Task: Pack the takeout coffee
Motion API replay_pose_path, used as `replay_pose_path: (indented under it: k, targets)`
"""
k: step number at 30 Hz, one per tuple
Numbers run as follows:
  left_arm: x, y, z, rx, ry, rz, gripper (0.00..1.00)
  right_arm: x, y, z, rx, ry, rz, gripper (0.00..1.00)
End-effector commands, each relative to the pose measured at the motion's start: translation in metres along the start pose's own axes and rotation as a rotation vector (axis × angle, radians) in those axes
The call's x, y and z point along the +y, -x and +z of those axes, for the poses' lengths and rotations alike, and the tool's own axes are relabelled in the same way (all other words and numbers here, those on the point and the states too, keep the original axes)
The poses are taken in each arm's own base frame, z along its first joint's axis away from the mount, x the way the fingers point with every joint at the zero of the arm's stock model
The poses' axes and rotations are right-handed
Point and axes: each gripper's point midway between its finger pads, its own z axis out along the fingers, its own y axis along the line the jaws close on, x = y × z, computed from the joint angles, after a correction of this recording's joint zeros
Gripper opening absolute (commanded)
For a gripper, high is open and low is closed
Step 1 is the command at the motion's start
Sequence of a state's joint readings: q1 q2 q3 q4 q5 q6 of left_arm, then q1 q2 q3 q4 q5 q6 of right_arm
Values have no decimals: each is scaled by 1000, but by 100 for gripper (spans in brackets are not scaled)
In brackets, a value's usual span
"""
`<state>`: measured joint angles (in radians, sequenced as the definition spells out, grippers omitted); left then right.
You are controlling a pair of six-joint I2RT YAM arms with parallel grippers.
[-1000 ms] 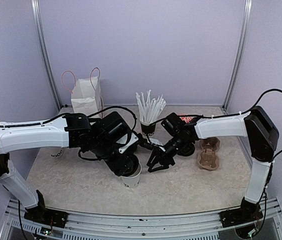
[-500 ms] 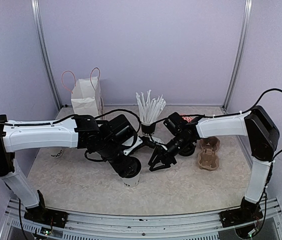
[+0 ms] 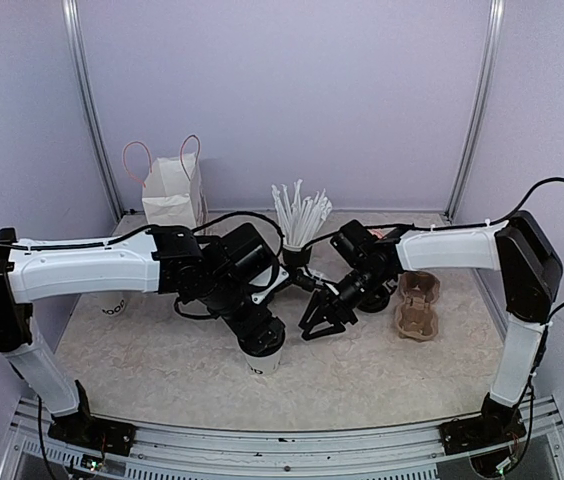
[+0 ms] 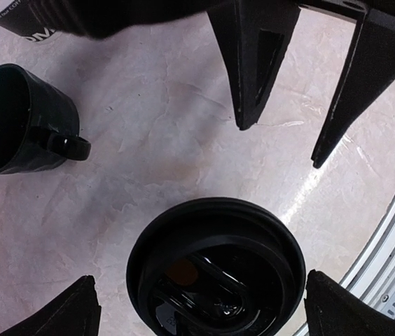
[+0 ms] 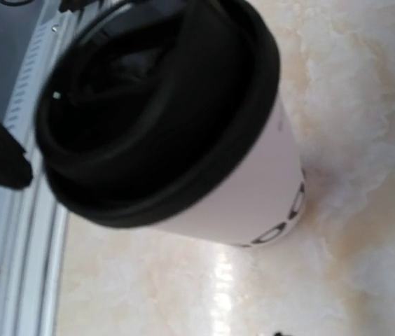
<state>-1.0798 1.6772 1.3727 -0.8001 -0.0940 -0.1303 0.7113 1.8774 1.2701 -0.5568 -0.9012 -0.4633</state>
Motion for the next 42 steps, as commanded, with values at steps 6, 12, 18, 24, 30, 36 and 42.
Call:
replay_pose_path:
  k: [6, 12, 18, 24, 30, 36, 42]
  targets:
    - [27, 21, -52, -211, 25, -222, 99, 26, 45, -17, -91, 160, 182, 49]
    - [36, 7, -49, -291, -128, -432, 90, 18, 41, -3, -71, 213, 307, 52]
    - [39, -11, -40, -296, -184, -493, 81, 17, 37, 10, -40, 240, 333, 59]
    - [39, -23, -25, -288, -254, -538, 72, 17, 36, 15, -31, 248, 345, 61]
    - [36, -27, -15, -275, -276, -538, 68, 14, 35, 22, -17, 264, 361, 64]
    - [35, -30, -6, -266, -299, -543, 64, 10, 34, 29, -9, 276, 378, 60]
    - [34, -44, 9, -228, -314, -559, 55, 4, 29, 36, 4, 278, 414, 55]
